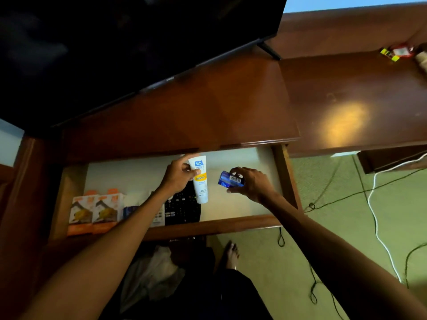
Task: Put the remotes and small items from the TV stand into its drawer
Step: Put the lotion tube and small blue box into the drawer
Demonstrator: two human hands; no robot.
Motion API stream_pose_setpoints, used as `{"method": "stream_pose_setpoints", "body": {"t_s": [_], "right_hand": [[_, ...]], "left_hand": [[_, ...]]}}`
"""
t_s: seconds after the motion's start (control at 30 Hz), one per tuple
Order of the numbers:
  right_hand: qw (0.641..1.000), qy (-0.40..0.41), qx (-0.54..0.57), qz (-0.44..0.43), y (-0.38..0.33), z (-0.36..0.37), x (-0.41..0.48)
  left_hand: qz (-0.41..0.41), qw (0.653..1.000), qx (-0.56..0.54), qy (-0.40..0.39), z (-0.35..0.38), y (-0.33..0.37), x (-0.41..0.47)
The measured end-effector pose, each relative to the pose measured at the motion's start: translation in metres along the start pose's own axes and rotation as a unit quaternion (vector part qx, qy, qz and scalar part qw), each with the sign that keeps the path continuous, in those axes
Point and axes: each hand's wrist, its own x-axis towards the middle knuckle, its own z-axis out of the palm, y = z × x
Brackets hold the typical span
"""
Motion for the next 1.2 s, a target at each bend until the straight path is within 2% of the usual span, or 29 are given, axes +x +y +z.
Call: {"method": "stream_pose_setpoints", "body": {"t_s": [0.23, 0.4, 0.5, 0.63, 0.7, 0.77, 0.87, 1.2], "right_hand": [[0.995, -0.009, -0.021, 0.101, 0.018, 0.059, -0.001], [0.991, -0.019, -0.059, 0.120, 0.022, 0.084, 0.012], [0.989, -0.032, -0.060, 0.133, 0.023, 0.090, 0.014], [0.987, -0.071, -0.035, 0.142, 0.019, 0.091, 0.014], [0.986, -0.095, 0.008, 0.137, 0.019, 0.092, 0.015], [0.983, -0.114, 0.066, 0.131, 0.020, 0.093, 0.017], [0.975, -0.137, 0.122, 0.123, 0.022, 0.093, 0.020], [0.979, -0.154, 0.067, 0.114, 0.019, 0.098, 0.024]], "left_hand": [[-0.037, 0.998, 0.024, -0.050, 0.037, -0.040, 0.015], [-0.039, 0.996, 0.047, -0.067, 0.052, -0.062, 0.032], [-0.023, 0.991, 0.113, -0.066, 0.056, -0.064, 0.039], [-0.023, 0.971, 0.222, -0.081, 0.054, -0.065, 0.044], [-0.031, 0.958, 0.272, -0.080, 0.051, -0.066, 0.047], [-0.005, 0.939, 0.329, -0.096, 0.048, -0.065, 0.049], [0.010, 0.927, 0.358, -0.109, 0.045, -0.065, 0.050], [0.057, 0.892, 0.433, -0.116, 0.047, -0.068, 0.038]]}}
